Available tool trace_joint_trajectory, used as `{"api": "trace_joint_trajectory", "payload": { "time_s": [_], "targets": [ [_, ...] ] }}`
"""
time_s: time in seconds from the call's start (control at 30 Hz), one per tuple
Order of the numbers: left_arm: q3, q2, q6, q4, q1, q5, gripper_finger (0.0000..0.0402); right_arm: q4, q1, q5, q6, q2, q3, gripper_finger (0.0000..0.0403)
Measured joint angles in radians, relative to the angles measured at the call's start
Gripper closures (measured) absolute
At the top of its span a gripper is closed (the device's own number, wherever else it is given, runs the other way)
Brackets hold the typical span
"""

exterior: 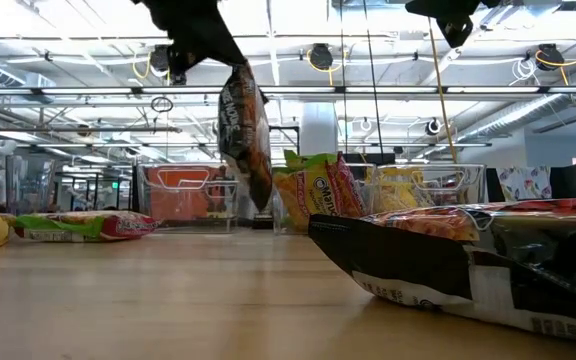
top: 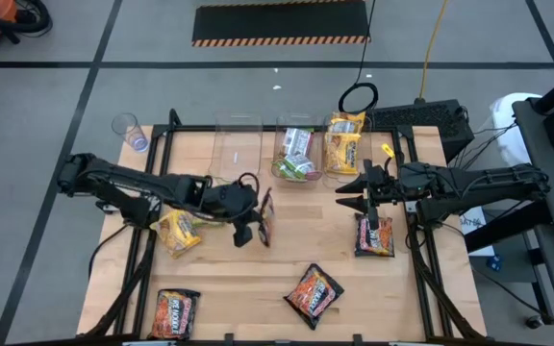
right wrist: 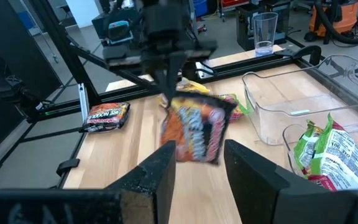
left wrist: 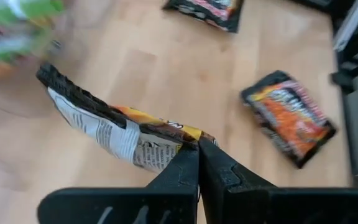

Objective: Sort Maruchan noodles
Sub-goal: Put the black noodle pack into the left transparent bin

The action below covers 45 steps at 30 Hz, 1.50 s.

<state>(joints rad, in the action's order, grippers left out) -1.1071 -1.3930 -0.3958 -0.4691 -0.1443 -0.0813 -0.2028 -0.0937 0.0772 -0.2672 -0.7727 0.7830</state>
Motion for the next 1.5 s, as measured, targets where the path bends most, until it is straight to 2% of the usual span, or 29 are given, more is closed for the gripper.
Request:
{"api": "trace_joint_trajectory", "payload": {
  "time_s": [0.17, 0.37, 0.83, 1.3, 1.5],
  "targets": [
    [-0.105, 0.0, 0.112, -0.178, 0.057, -0.032, 0.0401, 0.0, 0.0, 0.0, 0.0, 0.0, 0.0, 0.0273],
    [-0.196, 0.0, 0.178, -0.294, 0.121, -0.055, 0.0401, 0.0, 0.0, 0.0, 0.0, 0.0, 0.0, 0.0273],
    [-0.361, 0.001, 0.323, -0.296, 0.286, -0.197, 0.0402, 0.0, 0.0, 0.0, 0.0, 0.0, 0.0, 0.0273],
    [-0.397, 0.001, 0.256, -0.299, 0.445, -0.419, 0.0402, 0.0, 0.0, 0.0, 0.0, 0.0, 0.0, 0.0273],
    [-0.397, 0.0, 0.236, -0.319, 0.507, -0.444, 0.0402, 0.0, 0.0, 0.0, -0.001, 0.0, 0.0, 0.0273]
  ]
}}
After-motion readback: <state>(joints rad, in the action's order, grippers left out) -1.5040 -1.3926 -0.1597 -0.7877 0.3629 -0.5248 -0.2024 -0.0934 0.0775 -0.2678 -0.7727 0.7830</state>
